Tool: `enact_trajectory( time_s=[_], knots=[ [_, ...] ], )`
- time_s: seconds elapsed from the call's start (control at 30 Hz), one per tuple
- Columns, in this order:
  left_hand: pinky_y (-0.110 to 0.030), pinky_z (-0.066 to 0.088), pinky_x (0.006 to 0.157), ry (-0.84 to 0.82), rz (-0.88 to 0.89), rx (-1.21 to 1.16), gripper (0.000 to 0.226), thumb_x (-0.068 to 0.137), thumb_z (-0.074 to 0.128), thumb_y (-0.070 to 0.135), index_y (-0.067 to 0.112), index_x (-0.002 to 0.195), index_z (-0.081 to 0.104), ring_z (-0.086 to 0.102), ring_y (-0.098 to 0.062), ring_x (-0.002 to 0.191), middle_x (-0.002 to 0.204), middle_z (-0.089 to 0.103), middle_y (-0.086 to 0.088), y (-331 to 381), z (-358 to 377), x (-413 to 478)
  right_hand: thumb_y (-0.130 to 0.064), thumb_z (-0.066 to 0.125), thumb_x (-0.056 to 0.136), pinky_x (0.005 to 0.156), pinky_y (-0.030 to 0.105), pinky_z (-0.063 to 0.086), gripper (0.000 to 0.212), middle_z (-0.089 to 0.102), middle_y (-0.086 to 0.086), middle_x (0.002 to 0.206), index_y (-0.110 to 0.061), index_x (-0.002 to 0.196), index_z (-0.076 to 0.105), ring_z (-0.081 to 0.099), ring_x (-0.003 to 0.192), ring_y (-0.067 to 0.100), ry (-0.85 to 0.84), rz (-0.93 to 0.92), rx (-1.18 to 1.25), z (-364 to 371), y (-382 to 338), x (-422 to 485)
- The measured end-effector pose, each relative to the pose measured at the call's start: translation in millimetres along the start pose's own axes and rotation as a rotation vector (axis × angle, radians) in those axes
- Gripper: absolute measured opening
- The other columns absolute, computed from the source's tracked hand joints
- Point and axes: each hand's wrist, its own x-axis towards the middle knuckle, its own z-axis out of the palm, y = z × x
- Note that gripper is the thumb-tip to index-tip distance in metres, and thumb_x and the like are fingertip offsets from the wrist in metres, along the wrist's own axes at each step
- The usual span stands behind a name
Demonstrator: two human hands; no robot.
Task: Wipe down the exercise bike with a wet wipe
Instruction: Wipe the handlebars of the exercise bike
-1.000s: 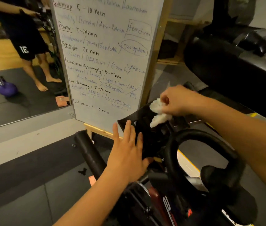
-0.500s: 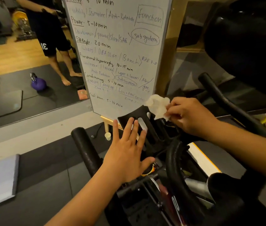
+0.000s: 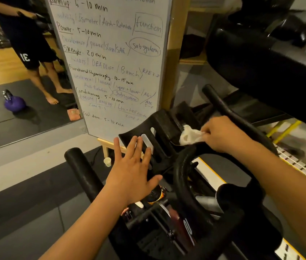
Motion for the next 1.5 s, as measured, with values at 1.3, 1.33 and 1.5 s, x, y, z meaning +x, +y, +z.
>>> enact_trajectory(
  time_s=[1.3, 1.33, 1.5],
  knots=[
    [-0.035, 0.061, 0.066, 0.099, -0.359, -2.469, 0.019, 0.105, 0.034, 0.005, 0.004, 0.107, 0.053, 0.073, -0.031, 0.084, 0.097, 0.07, -0.023, 59.3, -69.6, -53.0, -0.028, 0.059, 0.095, 0.047, 0.028, 0.044, 0.011, 0.057, 0.004, 0.06, -0.019, 0.09, 0.063, 0.052, 0.046, 0.012, -0.022, 0.161, 1.448, 21.1, -58.5, -139.5],
    [-0.032, 0.06, 0.062, 0.136, -0.424, -2.482, 0.02, 0.105, 0.034, 0.007, 0.003, 0.111, 0.053, 0.073, -0.029, 0.081, 0.096, 0.07, -0.022, 62.0, -70.4, -53.5, -0.03, 0.056, 0.097, 0.044, 0.026, 0.041, 0.016, 0.054, 0.002, 0.057, -0.016, 0.091, 0.063, 0.049, 0.044, 0.011, -0.08, 0.17, 1.463, 19.5, -59.6, -140.4],
    [-0.028, 0.047, 0.054, 0.364, -0.751, -2.129, 0.009, 0.102, 0.046, 0.017, 0.013, 0.101, 0.053, 0.056, -0.014, 0.067, 0.08, 0.058, -0.002, 59.4, -72.0, -57.1, -0.04, 0.06, 0.087, 0.077, 0.033, 0.053, 0.025, 0.065, 0.0, 0.073, -0.017, 0.079, 0.066, 0.061, 0.075, 0.019, -0.124, 0.064, 1.318, 15.2, -54.5, -145.3]
  ],
)
